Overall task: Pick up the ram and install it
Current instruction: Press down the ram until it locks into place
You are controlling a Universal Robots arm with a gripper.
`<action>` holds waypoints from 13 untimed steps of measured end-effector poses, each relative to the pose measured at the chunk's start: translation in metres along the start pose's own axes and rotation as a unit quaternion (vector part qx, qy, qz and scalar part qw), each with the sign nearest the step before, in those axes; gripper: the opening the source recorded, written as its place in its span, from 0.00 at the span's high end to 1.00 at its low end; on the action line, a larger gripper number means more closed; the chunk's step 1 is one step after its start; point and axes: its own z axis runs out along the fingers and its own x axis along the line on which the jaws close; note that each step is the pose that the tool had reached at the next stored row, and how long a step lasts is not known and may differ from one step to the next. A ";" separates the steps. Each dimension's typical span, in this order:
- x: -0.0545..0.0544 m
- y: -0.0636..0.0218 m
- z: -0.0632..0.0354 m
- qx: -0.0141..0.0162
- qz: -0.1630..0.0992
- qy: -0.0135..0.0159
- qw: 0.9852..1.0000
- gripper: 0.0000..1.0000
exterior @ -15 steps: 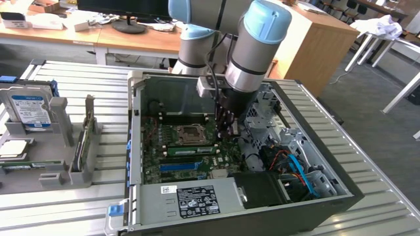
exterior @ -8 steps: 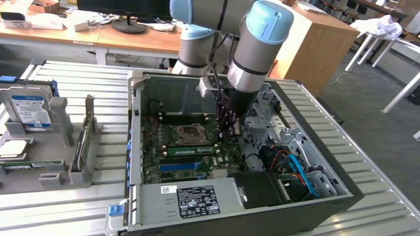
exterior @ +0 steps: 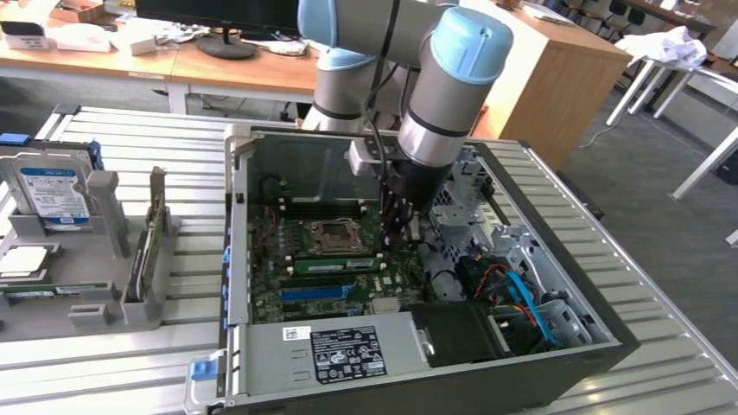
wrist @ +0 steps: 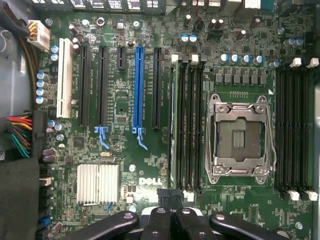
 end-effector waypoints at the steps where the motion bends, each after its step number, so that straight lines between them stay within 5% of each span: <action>1: 0.000 0.0000 0.0010 0.000 0.000 0.000 1.000 0.89; 13: 0.000 -0.0003 0.0093 0.000 0.000 0.000 1.000 0.89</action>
